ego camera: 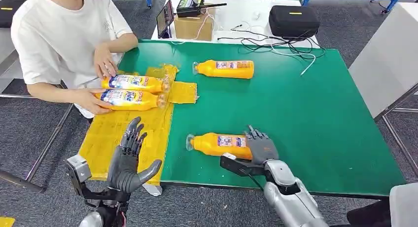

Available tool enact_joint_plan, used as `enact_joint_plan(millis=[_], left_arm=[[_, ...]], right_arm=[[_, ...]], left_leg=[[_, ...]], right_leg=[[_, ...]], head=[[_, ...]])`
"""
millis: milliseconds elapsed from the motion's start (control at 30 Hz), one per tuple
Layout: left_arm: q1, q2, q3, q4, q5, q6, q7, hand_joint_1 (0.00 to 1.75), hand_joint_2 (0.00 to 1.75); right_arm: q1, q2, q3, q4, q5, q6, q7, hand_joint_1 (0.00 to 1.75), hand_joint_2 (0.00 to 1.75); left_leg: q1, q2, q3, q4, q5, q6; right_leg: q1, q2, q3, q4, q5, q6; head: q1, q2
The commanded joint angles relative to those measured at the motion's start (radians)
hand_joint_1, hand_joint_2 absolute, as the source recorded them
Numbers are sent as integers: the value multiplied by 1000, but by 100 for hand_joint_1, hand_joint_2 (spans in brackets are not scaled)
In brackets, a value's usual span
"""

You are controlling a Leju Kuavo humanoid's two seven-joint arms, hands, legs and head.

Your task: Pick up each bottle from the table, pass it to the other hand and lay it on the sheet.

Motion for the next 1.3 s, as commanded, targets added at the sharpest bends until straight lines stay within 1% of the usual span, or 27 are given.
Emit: enact_joint_plan(millis=[33, 67, 133, 200, 233, 267, 300, 333, 367, 400, 433, 467, 500, 533, 567, 600, 633, 667, 700, 767, 800, 867, 1033, 1200, 1233, 1267, 1300], left_arm=[[-95, -68, 106, 145, 136, 94, 57, 0, 175], [-97, -64, 100, 148, 134, 97, 55, 0, 175], [-99, -56, 88, 155, 136, 97, 55, 0, 175], [-94, -53, 72, 154, 134, 102, 52, 0, 175], [-91, -48, 64, 152, 132, 108, 51, 0, 175], [-89, -44, 57, 151, 126, 112, 48, 0, 175], [-87, -40, 49, 152, 121, 116, 44, 0, 175], [-82, -36, 44, 153, 115, 128, 36, 0, 175], [-77, -33, 39, 152, 114, 132, 32, 0, 175], [-75, -32, 39, 153, 110, 137, 24, 0, 175], [-70, -34, 36, 156, 95, 164, 17, 0, 175], [-62, -32, 30, 154, 74, 189, 14, 0, 175], [-53, -29, 20, 149, 72, 194, 12, 0, 175], [-36, -29, 9, 136, 66, 202, 4, 0, 175], [-4, -27, -3, 116, 76, 204, 9, 0, 175], [9, -24, -10, 107, 78, 205, 10, 0, 175], [23, -27, -12, 100, 84, 208, 6, 0, 175], [42, -35, -21, 100, 76, 231, -1, 0, 175], [45, -35, -26, 102, 74, 235, -5, 0, 175], [49, -38, -74, 142, 37, 273, -27, 0, 175], [47, -39, -102, 171, 29, 288, -43, 0, 175], [43, -26, -180, 214, -16, 318, -83, 0, 175], [41, -20, -197, 219, -14, 333, -98, 0, 175], [38, -14, -200, 214, -8, 338, -96, 0, 175], [32, 5, -211, 208, -21, 366, -132, 0, 175], [28, -3, -202, 207, -78, 495, -232, 0, 175], [16, 6, -239, 200, -101, 513, -275, 0, 175]], right_arm=[[-162, -92, 179, 179, -50, 114, -23, 175, 175], [-169, -91, 186, 175, -60, 108, -28, 175, 175], [-173, -88, 194, 162, -89, 95, -49, 175, 175], [-153, -72, 175, 138, -145, 64, -86, 175, 175], [-142, -66, 171, 129, -165, 54, -86, 175, 175], [-135, -63, 171, 123, -185, 56, -94, 175, 175], [-123, -58, 154, 115, -220, 53, -109, 175, 175], [-100, -50, 128, 89, -277, 27, -149, 175, 175], [-93, -52, 137, 78, -281, 27, -150, 175, 175], [-80, -45, 117, 60, -314, 14, -167, 175, 175], [-54, -41, 89, 26, -345, -28, -191, 175, 175], [-33, -38, 71, -4, -338, -83, -190, 175, 175], [-20, -41, 71, -24, -337, -85, -189, 175, 175], [3, -46, 59, -70, -316, -128, -182, 175, 175], [45, -48, 28, -138, -330, -153, -193, 175, 175], [59, -51, 19, -163, -331, -151, -192, 175, 175], [80, -52, 4, -201, -317, -185, -197, 175, 175], [125, -42, -38, -266, -286, -268, -206, 175, 175], [133, -43, -42, -281, -284, -268, -206, 175, 175], [199, -14, -116, -353, -262, -399, -250, 175, 175], [220, -6, -137, -371, -262, -419, -267, 175, 175], [270, 23, -184, -405, -310, -488, -345, 175, 175], [277, 27, -188, -406, -309, -490, -351, 175, 175], [273, 29, -189, -402, -309, -489, -352, 175, 175], [275, 46, -199, -412, -350, -499, -399, 175, 175], [299, 60, -192, -432, -349, -488, -417, 175, 175], [321, 76, -187, -453, -373, -479, -429, 175, 175]], left_leg=[[1, -2, -4, 0, 4, -1], [0, -1, -1, 0, 3, 0], [0, -3, -3, 0, 4, 0], [1, -4, -4, -1, 5, 1], [1, -4, -7, -1, 6, 0], [1, -4, -6, -1, 7, 1], [1, -4, -6, 0, 6, 2], [1, -4, -6, 0, 6, 1], [1, -4, -6, 0, 6, 2], [1, -4, -6, 0, 6, 1], [1, -5, -7, 0, 7, 1], [0, -5, -7, 0, 6, 1], [0, -5, -8, 0, 6, 2], [2, -5, -9, 0, 6, 1], [0, -4, -9, 0, 6, 1], [1, -4, -10, 0, 6, 1], [1, -4, -11, 0, 5, 1], [0, -5, -12, 0, 6, 1], [1, -6, -14, 1, 5, 1], [2, -7, -15, 2, 4, 0], [0, -8, -17, 1, 5, 1], [0, -8, -19, 0, 5, 1], [0, -7, -22, 0, 5, 2], [0, -6, -23, 0, 5, 1], [0, -6, -23, 0, 6, 1], [1, -5, -22, 1, 5, 1], [0, -5, -22, 0, 5, 1]], right_leg=[[1, -3, -2, -1, 3, -1], [0, -2, -1, -1, 2, 0], [0, -3, -1, -1, 3, 0], [1, -3, -1, -1, 3, 1], [1, -4, -1, -2, 4, 0], [1, -3, 8, -2, 4, 3], [1, -2, 8, -1, 3, 3], [1, -3, 8, -1, 3, 3], [1, -2, 8, -1, 3, 3], [1, -3, 8, -2, 4, 2], [1, -3, 7, -1, 4, 3], [0, -3, 7, -1, 4, 3], [0, -3, 6, -1, 3, 4], [2, -4, 5, -2, 4, 3], [0, -2, 4, -1, 3, 3], [1, -2, 4, -1, 3, 2], [1, -3, 3, -1, 3, 3], [0, -3, 2, 0, 3, 3], [1, -4, 1, 0, 2, 2], [2, -5, 0, 1, 1, 2], [0, -6, -1, 0, 2, 3], [0, -6, -3, 0, 2, 3], [0, -5, -6, 0, 2, 4], [0, -4, -7, 0, 3, 3], [0, -4, -8, 0, 3, 3], [1, -4, -7, 0, 2, 2], [0, -4, -7, 0, 3, 3]], head=[[0, 0], [0, 0], [0, 0], [0, 0], [0, 0], [0, 0], [0, 0], [0, 0], [0, 0], [0, 0], [0, 0], [0, 0], [0, 0], [0, 0], [0, 0], [0, 0], [0, 0], [0, 0], [0, 0], [0, 0], [0, 0], [0, 0], [0, 0], [0, 0], [0, 0], [0, 0], [0, 0]])
